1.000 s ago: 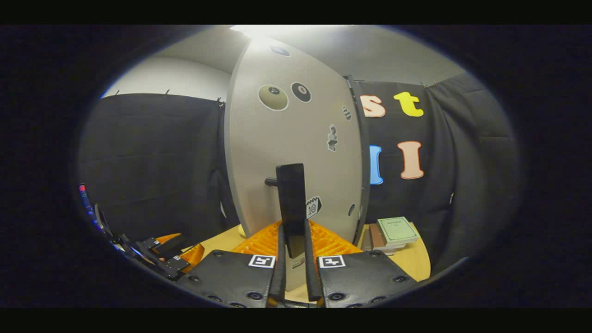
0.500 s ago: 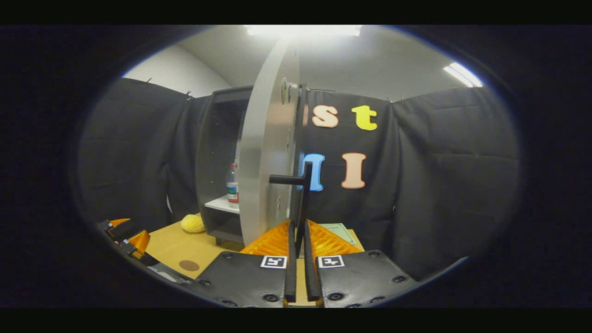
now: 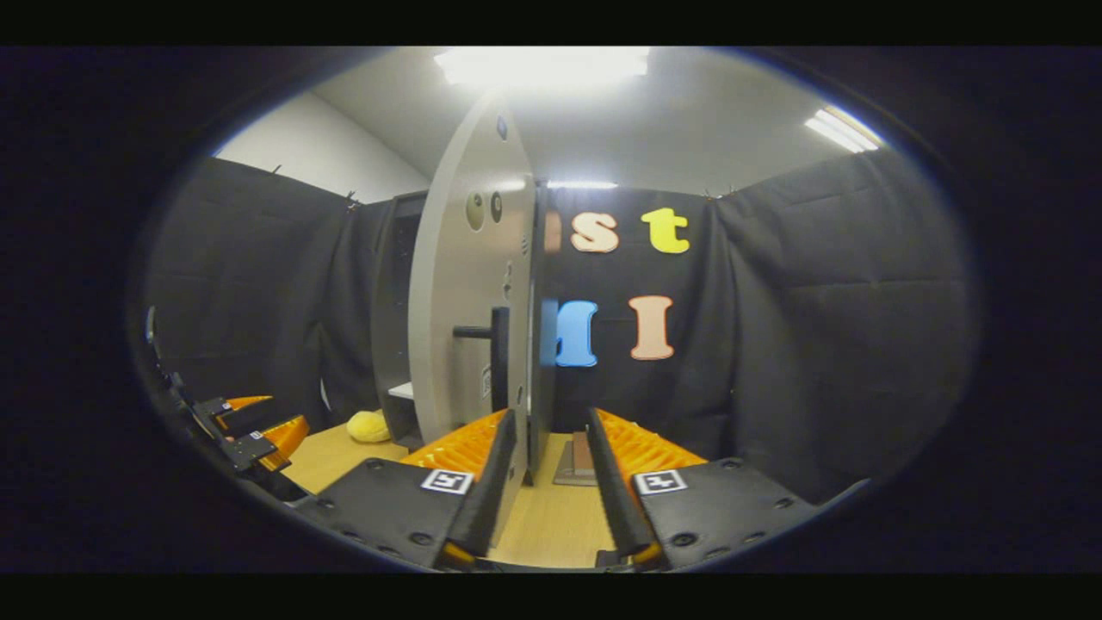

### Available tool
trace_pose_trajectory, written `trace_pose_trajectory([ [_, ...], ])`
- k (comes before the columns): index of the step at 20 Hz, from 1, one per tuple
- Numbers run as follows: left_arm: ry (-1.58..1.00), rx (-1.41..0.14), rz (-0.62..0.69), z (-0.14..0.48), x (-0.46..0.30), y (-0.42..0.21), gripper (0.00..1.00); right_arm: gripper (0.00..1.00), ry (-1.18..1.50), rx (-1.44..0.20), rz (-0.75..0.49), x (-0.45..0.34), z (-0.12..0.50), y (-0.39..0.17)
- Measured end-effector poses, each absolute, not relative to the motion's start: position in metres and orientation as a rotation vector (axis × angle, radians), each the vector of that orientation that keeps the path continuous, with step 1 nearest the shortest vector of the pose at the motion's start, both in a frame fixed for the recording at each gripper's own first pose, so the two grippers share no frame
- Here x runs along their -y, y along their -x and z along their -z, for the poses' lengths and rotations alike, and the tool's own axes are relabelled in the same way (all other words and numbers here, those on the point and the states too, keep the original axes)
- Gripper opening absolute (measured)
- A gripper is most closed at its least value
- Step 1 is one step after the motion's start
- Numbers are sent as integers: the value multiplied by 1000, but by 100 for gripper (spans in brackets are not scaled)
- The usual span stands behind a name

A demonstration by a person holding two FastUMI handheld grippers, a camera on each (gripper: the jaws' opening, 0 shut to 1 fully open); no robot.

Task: Open the cabinet door with the right hand, grasp the bottle in the cabinet with the left hand and place it on the coaster, then close the cabinet door with the right hand.

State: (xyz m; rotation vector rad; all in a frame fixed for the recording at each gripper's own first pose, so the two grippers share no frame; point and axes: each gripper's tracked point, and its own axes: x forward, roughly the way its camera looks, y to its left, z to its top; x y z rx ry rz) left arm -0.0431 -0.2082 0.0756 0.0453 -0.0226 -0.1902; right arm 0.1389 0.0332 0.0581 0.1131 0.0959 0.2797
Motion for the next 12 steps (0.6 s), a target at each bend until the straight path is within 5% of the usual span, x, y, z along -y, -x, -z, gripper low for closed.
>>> trace_pose_trajectory([
  [1,-43,16,200,-77,214,35,76,84,-140,-89,-261,-26,-58,-137],
  [3,-37,14,223,-80,223,13,76,100,-189,-80,-196,-5,-55,-139],
  [12,40,9,322,-91,250,-130,76,98,-206,-120,70,63,-34,-128],
])
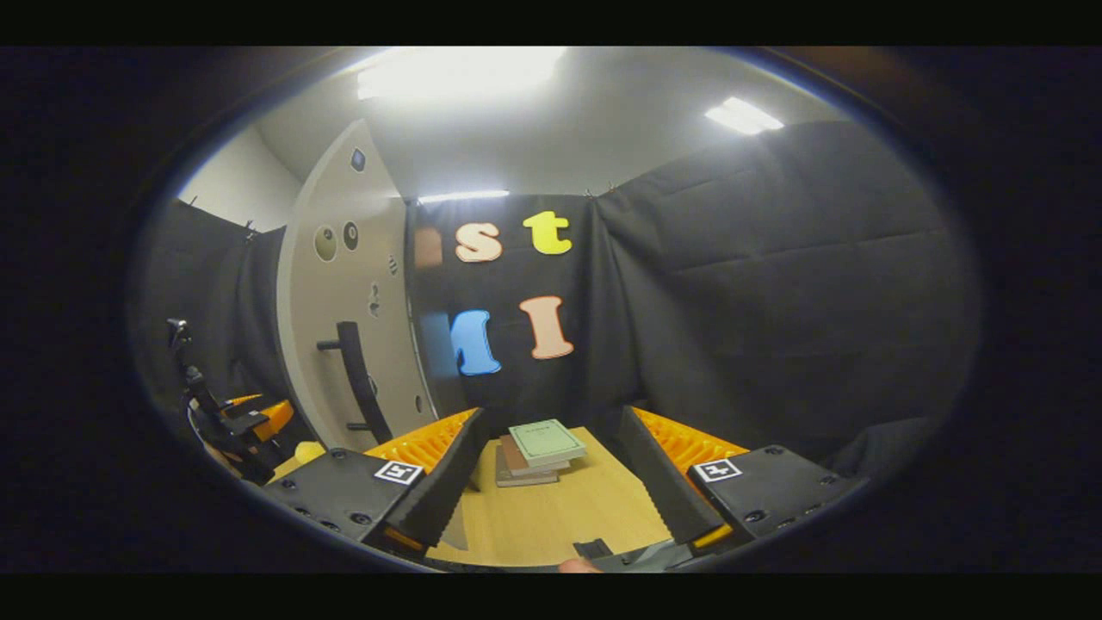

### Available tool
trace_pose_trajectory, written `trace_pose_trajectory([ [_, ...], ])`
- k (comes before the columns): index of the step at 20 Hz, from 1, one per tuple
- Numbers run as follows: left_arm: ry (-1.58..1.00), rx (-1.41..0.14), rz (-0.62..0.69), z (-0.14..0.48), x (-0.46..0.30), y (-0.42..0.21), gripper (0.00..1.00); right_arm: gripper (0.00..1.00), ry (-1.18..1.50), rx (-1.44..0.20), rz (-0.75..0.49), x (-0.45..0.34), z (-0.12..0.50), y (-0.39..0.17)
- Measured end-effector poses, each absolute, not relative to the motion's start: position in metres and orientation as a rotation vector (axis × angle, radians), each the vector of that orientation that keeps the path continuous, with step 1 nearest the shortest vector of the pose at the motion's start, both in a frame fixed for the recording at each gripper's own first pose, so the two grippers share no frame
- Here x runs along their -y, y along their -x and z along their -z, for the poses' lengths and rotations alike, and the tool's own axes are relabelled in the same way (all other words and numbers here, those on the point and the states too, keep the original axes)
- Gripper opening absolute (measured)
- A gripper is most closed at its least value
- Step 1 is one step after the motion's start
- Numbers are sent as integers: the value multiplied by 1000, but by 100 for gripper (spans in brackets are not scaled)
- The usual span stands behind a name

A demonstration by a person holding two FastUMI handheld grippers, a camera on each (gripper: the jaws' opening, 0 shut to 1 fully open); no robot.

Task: Open the cabinet door with the right hand, grasp the bottle in the cabinet with the left hand and place it on the coaster, then close the cabinet door with the right hand.

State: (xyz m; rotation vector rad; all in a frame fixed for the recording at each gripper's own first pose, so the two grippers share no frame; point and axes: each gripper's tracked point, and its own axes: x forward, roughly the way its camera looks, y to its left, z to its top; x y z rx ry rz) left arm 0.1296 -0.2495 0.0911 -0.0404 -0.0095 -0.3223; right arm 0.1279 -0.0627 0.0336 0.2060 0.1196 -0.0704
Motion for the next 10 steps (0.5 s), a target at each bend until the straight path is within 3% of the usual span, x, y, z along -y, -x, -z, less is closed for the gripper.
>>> trace_pose_trajectory([
  [10,135,-32,319,-76,239,-289,76,98,-161,-179,223,54,-14,-133],
])
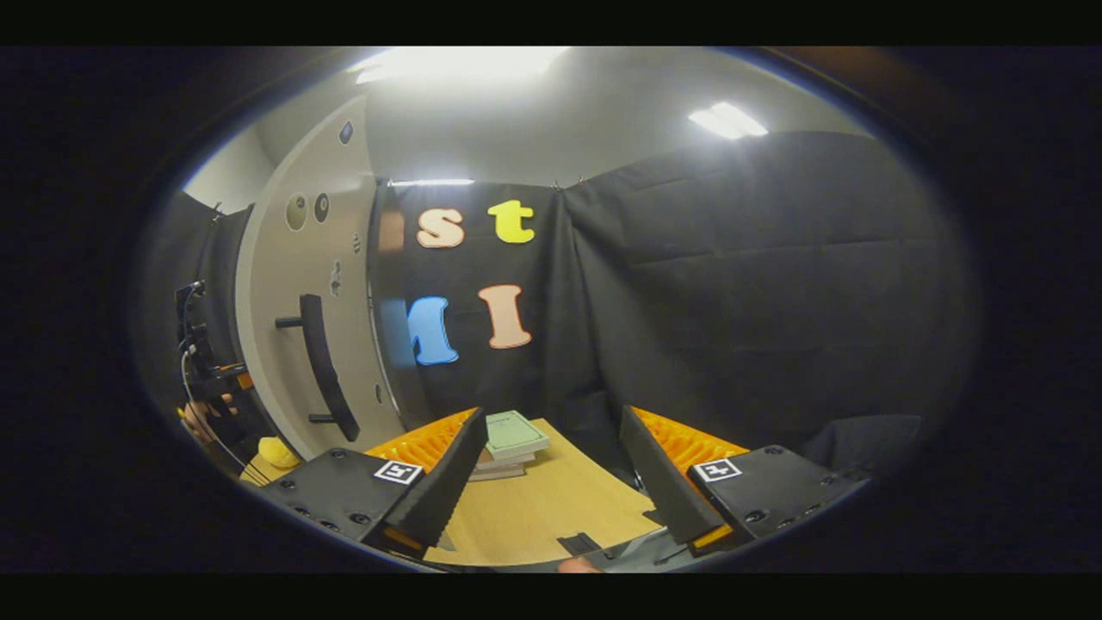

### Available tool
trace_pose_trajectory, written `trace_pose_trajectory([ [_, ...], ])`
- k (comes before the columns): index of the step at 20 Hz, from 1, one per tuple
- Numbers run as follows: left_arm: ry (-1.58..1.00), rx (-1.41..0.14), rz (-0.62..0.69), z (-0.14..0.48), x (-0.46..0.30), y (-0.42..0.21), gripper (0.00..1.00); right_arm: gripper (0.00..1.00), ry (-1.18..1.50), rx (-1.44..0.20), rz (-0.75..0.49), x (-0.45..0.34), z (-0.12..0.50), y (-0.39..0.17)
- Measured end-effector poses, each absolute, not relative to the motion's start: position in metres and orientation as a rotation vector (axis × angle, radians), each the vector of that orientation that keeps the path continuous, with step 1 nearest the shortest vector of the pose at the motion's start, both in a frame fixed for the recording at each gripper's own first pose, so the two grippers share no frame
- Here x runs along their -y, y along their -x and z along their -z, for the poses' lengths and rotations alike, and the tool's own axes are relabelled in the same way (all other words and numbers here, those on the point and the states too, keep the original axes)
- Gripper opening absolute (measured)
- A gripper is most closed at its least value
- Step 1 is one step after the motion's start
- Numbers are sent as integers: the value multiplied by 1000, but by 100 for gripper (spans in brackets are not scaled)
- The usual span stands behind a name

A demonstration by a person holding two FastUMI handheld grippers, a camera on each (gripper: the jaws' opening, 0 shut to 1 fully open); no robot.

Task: Open the cabinet door with the right hand, grasp the bottle in the cabinet with the left hand and place it on the coaster, then close the cabinet door with the right hand.

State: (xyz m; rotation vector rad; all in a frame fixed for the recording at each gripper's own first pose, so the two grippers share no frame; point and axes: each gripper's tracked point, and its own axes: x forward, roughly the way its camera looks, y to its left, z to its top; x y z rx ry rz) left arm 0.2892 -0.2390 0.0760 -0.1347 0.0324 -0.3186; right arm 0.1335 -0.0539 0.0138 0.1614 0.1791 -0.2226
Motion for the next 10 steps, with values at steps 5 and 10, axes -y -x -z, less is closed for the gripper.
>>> trace_pose_trajectory([
  [5,124,-47,333,-54,262,-339,78,93,-126,-201,280,46,-10,-134],
  [10,112,-31,349,-45,279,-370,76,98,-100,-245,342,45,-1,-132],
])
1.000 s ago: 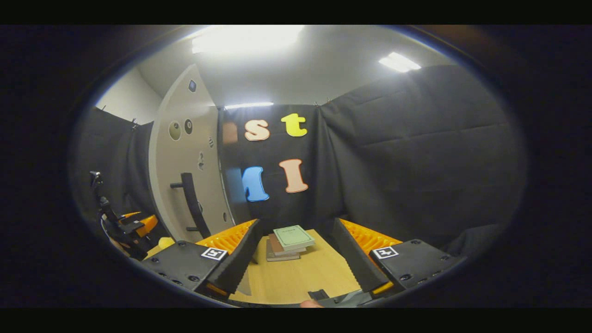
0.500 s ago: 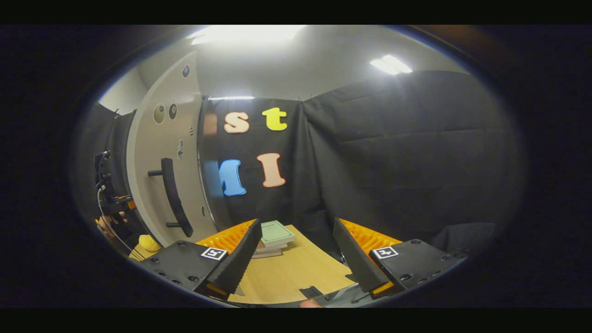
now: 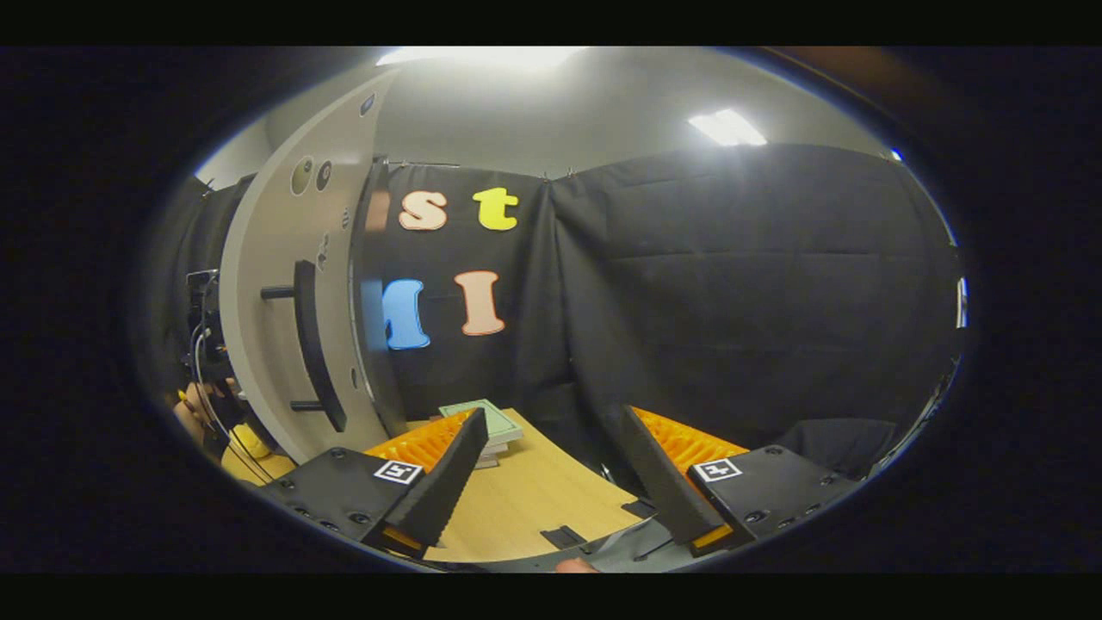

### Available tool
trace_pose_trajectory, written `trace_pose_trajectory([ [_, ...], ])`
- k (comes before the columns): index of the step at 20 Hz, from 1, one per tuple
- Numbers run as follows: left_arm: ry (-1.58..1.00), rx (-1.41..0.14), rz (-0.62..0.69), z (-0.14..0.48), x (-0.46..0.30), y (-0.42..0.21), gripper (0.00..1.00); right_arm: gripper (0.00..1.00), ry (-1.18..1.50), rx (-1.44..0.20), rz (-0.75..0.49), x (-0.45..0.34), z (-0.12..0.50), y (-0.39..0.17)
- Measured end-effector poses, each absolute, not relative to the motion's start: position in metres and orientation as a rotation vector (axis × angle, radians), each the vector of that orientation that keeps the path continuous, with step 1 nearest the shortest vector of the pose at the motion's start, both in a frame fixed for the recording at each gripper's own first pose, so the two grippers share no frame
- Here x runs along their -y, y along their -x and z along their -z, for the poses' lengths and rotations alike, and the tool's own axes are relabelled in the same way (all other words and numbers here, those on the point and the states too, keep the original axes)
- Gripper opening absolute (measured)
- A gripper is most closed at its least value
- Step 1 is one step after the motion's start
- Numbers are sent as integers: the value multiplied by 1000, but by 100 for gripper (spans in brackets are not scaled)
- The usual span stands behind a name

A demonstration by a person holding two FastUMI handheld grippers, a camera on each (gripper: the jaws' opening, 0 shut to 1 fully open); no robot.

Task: Open the cabinet door with the right hand, grasp the bottle in the cabinet with the left hand and place it on the coaster, then close the cabinet door with the right hand.

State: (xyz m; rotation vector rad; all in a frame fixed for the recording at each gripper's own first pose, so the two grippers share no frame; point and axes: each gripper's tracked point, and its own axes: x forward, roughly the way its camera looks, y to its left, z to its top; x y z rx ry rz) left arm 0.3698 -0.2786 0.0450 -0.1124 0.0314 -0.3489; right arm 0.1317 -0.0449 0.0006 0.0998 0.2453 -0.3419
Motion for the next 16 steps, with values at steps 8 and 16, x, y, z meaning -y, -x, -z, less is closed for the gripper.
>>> trace_pose_trajectory([
  [8,138,-83,365,-21,289,-402,76,93,-56,-266,398,39,-3,-132],
  [16,162,-134,363,-4,287,-418,80,93,-58,-271,412,32,-1,-135],
])
